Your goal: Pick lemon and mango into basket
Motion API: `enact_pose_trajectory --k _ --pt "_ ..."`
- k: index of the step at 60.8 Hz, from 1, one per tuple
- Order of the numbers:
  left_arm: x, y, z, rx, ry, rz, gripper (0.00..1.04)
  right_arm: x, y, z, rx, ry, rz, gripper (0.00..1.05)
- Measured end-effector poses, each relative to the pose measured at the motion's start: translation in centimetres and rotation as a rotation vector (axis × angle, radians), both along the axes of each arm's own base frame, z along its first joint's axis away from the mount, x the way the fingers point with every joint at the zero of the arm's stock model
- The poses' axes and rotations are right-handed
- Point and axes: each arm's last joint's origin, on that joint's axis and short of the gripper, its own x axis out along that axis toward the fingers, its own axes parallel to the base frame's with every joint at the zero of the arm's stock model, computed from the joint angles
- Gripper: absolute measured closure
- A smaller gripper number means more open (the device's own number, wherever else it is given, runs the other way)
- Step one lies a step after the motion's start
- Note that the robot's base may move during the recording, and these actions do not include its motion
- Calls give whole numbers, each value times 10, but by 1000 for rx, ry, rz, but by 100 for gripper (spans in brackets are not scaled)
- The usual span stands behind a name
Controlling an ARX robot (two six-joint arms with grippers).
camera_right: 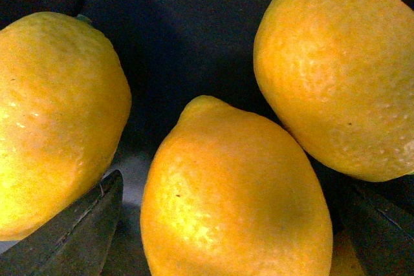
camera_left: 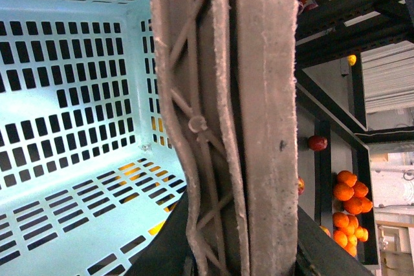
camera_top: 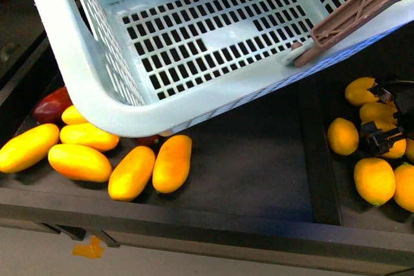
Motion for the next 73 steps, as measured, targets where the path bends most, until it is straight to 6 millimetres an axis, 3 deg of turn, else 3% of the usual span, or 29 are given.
enact_pose_trajectory --k 40,44,50,56,73 --pt "0 0 0 0 0 0 86 -2 2 -7 -56 19 74 9" --pt "0 0 0 0 0 -1 86 -2 2 -7 -57 21 76 13" --pt "0 0 0 0 0 -1 86 -3 2 -7 -65 28 87 30" --pt "0 0 0 0 0 0 86 -5 2 -8 -65 33 92 40" --pt "0 0 0 0 0 -1 86 -11 -5 -5 -36 23 67 42"
